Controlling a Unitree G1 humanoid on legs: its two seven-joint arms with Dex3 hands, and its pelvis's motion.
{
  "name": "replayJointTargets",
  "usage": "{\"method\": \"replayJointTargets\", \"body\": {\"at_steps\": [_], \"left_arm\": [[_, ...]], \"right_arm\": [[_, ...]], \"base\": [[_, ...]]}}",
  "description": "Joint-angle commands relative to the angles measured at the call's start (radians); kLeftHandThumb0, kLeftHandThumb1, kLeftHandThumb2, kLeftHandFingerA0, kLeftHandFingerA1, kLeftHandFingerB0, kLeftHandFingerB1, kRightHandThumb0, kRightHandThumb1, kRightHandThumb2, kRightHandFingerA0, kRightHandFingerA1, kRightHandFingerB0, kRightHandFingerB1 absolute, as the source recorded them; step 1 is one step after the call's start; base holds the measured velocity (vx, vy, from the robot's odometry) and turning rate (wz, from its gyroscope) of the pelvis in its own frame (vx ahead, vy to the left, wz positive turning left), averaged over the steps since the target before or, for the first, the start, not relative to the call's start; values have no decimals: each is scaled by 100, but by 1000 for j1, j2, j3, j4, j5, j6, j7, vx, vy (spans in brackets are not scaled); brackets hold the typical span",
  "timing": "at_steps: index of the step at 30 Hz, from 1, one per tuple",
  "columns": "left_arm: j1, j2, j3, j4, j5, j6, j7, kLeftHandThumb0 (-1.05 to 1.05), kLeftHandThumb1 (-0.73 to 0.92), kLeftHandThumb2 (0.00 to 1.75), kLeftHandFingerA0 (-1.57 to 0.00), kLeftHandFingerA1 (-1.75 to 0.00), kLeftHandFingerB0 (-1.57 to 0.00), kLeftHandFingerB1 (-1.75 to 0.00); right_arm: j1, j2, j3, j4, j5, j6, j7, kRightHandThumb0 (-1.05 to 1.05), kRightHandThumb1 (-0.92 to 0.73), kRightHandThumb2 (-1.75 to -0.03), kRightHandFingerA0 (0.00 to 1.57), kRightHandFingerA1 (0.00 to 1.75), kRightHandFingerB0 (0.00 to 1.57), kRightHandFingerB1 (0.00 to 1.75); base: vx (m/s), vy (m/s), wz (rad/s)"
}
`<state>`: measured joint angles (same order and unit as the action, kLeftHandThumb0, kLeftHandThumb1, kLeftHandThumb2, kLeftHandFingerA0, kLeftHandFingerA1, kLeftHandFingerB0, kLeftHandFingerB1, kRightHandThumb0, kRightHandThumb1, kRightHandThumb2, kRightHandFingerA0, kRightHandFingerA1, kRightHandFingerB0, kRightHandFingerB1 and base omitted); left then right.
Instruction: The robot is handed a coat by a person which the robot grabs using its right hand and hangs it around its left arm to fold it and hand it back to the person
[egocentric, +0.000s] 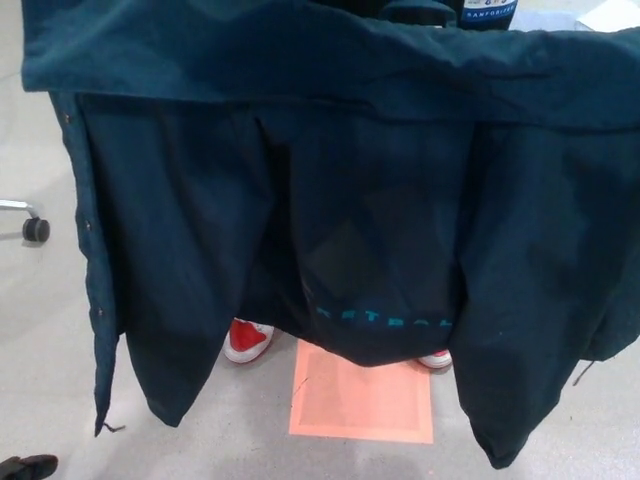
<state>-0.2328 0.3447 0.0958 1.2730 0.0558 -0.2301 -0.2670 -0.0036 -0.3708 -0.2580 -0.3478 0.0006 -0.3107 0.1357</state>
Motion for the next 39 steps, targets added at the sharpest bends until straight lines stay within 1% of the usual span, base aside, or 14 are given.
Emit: {"method": "replayJointTargets", "body": {"at_steps": [1, 9, 13, 22, 23, 30, 31, 32, 33, 34, 36, 37, 38, 39], "left_arm": [[36, 35, 25, 4, -19, -65, -24, -34, 61, 114, 0, -47, 0, -47], [16, 44, 10, 3, 1, -73, -8, -34, 59, 114, 0, -47, 0, -46], [11, 42, 20, 1, -11, -85, -23, -33, 61, 114, 0, -47, 0, -46], [17, 48, 21, -2, -8, -111, -24, -34, 58, 113, 0, -47, 0, -47], [14, 48, 30, -1, -19, -94, -36, -76, 78, 109, -12, -46, 0, -36], [2, 55, 30, -1, -18, -93, -43, -34, 59, 114, 0, -48, 0, -47], [5, 55, 28, -5, -16, -103, -46, -71, 92, 75, -16, -36, -10, -29], [9, 52, 39, -4, -30, -104, -64, -77, 80, 110, -12, -47, -3, -30], [10, 52, 42, -4, -33, -103, -69, -77, 81, 111, -11, -46, -2, -29], [10, 51, 43, -3, -33, -102, -64, -77, 79, 111, -13, -47, 0, -28], [7, 47, 50, 1, -35, -89, -49, -75, 77, 109, -18, -49, 0, -29], [7, 44, 69, 3, -56, -85, -77, -75, 77, 108, -16, -49, 0, -28], [7, 45, 70, 3, -57, -82, -79, -76, 79, 110, -13, -47, 0, -27], [5, 42, 83, 1, -67, -68, -81, -70, 92, 72, -16, -34, -7, -21]], "right_arm": [[-571, -177, -128, -290, 184, 169, -98, -87, -80, -65, 27, 31, 22, 28], [-834, -192, 5, -97, 108, 190, 39, -81, -75, -63, 22, 30, 16, 28], [-970, -235, 144, 68, 58, 326, 213, -92, -69, -107, 8, 22, 7, 14], [-1198, -240, 518, 547, -172, 427, 563, -91, -69, -103, 6, 20, 6, 16], [-1218, -221, 567, 609, -180, 465, 611, -91, -65, -100, 8, 23, 8, 14], [-1236, -186, 669, 703, -181, 483, 675, -85, -56, -92, 6, 35, 7, 21], [-1233, -163, 677, 717, -133, 523, 712, -85, -55, -90, 4, 30, 9, 18], [-1228, -159, 695, 718, -126, 533, 735, -85, -55, -91, 3, 20, 8, 17], [-1226, -160, 706, 722, -129, 519, 739, -79, -51, -92, 0, 24, 7, 22], [-1219, -162, 715, 716, -136, 506, 741, -82, -67, -60, 3, 26, 3, 24], [-1210, -174, 750, 695, -167, 486, 745, -85, -69, -61, 3, 26, 2, 24], [-1204, -183, 772, 681, -178, 472, 760, -81, -54, -97, 0, 21, 1, 18], [-1203, -186, 785, 670, -182, 476, 772, -83, -55, -97, 3, 20, 3, 16], [-1199, -185, 795, 661, -172, 496, 784, -86, -56, -96, 2, 16, 3, 14]], "base": [[0, 0, 0], [0, 0, 0], [0, 0, 0], [0, 0, 0], [0, 0, 0], [0, 0, 0], [0, 0, 0], [0, 0, 0], [0, 0, 0], [0, 0, 0], [0, 0, 0], [0, 0, 0], [0, 0, 0], [0, 0, 0]]}}
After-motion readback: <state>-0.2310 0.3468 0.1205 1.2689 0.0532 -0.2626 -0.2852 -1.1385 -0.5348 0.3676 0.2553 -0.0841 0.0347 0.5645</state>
